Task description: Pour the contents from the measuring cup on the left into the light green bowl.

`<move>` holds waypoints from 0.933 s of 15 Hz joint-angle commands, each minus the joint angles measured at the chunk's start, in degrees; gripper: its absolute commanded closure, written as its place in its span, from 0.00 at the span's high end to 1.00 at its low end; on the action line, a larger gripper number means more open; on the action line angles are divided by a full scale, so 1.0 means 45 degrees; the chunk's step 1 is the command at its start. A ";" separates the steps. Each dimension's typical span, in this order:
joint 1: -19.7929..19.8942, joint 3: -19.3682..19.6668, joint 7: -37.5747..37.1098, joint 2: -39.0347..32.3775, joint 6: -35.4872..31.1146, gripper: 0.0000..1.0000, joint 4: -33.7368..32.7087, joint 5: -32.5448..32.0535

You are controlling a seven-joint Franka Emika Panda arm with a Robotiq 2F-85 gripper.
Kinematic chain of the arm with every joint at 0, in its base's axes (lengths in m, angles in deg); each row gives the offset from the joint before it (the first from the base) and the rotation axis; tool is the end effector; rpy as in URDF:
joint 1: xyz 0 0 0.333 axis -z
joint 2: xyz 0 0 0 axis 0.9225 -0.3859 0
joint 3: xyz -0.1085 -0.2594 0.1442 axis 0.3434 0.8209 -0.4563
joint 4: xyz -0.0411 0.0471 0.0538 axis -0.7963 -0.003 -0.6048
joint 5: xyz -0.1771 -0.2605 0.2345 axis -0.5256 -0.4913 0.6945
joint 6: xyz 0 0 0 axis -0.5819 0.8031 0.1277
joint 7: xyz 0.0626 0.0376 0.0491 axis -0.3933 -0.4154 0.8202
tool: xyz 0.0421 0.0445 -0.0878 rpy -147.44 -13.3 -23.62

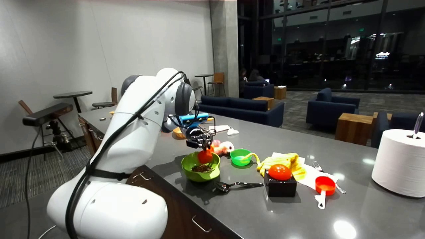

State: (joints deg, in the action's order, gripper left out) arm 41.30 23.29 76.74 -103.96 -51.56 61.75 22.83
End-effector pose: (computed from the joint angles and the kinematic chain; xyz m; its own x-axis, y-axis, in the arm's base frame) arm 0.4658 0.2912 0.2772 -0.0015 0.0119 -0.9999 0.9305 -0.3663 -0.0058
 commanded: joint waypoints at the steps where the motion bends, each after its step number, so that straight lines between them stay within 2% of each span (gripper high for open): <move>1: -0.0028 -0.0129 0.0014 -0.1059 0.1193 0.04 -0.1147 0.0091; 14: -0.0333 -0.0233 0.0610 -0.3854 0.4288 0.04 -0.4804 -0.0897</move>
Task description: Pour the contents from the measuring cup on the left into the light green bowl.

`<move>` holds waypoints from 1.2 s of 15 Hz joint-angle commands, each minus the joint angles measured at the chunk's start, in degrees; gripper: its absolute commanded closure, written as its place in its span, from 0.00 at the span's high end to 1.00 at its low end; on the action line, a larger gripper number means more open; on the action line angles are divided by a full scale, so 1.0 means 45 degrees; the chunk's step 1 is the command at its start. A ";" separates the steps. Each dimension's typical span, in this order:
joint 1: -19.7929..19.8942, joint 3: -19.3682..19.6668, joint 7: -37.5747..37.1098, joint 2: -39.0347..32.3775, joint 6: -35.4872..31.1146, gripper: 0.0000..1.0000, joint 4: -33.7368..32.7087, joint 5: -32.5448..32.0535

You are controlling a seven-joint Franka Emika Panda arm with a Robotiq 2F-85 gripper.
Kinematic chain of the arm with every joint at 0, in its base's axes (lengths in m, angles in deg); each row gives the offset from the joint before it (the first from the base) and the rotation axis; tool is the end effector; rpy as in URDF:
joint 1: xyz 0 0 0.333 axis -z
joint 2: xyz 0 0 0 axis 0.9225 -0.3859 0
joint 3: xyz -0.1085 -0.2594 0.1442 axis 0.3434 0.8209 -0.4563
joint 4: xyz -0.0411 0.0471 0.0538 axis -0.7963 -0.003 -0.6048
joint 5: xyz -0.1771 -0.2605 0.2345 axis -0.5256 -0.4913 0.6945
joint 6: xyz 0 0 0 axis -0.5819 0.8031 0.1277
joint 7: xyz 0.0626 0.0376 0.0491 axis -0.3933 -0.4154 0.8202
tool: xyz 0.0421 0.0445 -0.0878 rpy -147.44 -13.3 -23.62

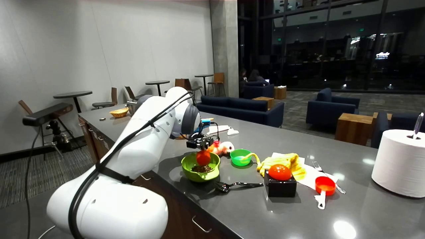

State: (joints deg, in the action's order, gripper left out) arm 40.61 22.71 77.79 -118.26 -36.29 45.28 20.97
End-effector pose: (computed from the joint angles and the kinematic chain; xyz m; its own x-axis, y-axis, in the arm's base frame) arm 0.4869 0.2998 0.2432 -0.1171 -0.1405 -0.9831 0.8682 -0.4951 -0.0327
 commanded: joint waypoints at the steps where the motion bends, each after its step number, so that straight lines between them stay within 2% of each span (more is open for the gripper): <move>1: -0.0193 -0.0108 0.0395 -0.0803 0.1041 0.04 -0.1306 -0.0547; 8: -0.0719 0.0207 0.1094 -0.1603 0.1941 0.04 -0.2501 -0.1261; 15: -0.0917 0.0520 0.1438 -0.2191 0.2724 0.04 -0.3096 -0.1544; 16: -0.1491 0.2003 0.1888 -0.1763 0.1999 0.04 -0.2389 -0.0767; 18: -0.1858 0.2893 0.2369 -0.1874 0.1949 0.04 -0.2349 -0.0603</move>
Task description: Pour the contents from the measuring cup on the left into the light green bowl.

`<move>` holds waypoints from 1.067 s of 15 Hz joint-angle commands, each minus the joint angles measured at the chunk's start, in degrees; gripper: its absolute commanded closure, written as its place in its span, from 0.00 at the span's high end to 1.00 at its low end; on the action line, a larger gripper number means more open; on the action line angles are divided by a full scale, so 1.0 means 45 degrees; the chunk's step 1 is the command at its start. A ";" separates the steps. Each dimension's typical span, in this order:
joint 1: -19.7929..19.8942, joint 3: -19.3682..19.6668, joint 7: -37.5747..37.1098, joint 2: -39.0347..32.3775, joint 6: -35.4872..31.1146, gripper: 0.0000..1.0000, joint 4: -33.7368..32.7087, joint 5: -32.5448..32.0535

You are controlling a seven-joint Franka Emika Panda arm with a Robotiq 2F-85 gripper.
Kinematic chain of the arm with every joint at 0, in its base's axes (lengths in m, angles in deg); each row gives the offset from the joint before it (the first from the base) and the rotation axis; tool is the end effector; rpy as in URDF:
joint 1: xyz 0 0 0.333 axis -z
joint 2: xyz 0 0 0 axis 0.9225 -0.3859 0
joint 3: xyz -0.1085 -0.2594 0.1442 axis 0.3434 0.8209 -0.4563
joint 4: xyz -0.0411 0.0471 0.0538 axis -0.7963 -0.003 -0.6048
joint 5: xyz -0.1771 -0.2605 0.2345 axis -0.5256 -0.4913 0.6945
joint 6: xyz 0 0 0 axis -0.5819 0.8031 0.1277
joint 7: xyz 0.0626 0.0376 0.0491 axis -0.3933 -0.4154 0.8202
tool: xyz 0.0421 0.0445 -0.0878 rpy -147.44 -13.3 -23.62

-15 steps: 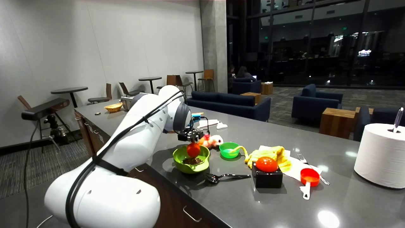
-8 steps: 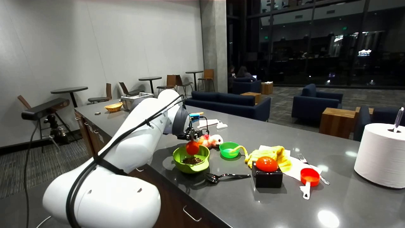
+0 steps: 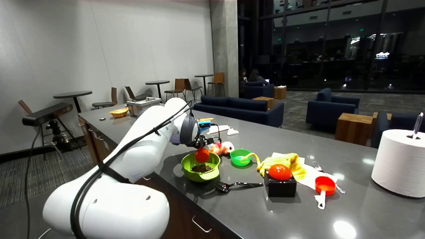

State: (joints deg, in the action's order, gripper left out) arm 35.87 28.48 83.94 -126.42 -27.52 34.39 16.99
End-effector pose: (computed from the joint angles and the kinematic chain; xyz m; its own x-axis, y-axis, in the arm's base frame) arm 0.4988 0.3043 0.2283 -0.1704 -0.2674 -0.9484 0.8294 -0.5586 0.0085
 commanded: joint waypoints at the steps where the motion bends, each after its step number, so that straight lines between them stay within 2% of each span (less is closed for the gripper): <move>1: -0.0937 0.1878 0.1327 -0.0221 0.0173 0.04 -0.0075 0.0145; 8: -0.2242 0.4029 0.3807 -0.0884 0.0172 0.04 -0.0430 -0.0213; 12: -0.2811 0.4824 0.5006 -0.1247 0.0171 0.04 -0.0626 -0.0441; 16: -0.3156 0.5266 0.6138 -0.1592 0.0173 0.04 -0.0832 -0.0988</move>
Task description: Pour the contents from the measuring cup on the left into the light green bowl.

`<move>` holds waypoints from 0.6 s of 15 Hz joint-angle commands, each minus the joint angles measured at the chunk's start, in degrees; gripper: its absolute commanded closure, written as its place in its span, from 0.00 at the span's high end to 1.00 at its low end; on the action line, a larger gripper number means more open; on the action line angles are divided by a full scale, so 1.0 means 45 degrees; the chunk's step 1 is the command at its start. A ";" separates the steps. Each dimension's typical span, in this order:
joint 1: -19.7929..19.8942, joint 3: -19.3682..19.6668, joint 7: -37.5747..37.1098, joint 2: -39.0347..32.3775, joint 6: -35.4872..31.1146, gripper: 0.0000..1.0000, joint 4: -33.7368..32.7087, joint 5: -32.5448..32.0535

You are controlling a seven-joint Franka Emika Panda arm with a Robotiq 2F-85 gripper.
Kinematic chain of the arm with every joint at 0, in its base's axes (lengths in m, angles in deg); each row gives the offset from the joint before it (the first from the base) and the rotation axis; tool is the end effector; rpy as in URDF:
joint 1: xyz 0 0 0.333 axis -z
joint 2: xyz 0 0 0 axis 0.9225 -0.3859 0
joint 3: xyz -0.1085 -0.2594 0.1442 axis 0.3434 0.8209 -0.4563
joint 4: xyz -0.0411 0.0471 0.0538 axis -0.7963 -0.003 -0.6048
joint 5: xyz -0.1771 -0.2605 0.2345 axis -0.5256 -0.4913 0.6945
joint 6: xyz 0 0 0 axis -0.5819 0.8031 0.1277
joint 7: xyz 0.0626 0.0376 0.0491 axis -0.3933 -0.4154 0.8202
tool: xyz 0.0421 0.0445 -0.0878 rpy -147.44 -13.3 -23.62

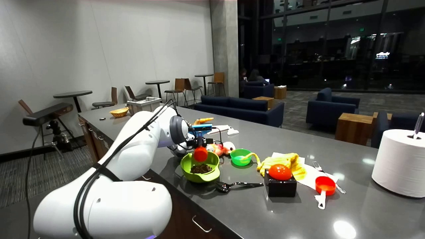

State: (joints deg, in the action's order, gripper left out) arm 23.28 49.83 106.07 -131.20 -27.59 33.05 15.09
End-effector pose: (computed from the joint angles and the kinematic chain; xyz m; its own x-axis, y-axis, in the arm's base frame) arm 0.5013 0.3022 0.2109 -0.2928 -0.3596 -0.8860 0.7894 -0.6138 -0.0118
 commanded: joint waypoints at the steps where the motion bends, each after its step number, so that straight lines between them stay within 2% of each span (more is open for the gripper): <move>1: -0.0401 0.0601 0.1477 -0.0647 0.0186 0.04 -0.0644 -0.0738; 9: -0.0499 0.0716 0.3131 -0.1013 0.0199 0.04 -0.1050 -0.1953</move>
State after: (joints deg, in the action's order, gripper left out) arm 21.81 51.66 115.76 -133.56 -27.59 30.89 8.95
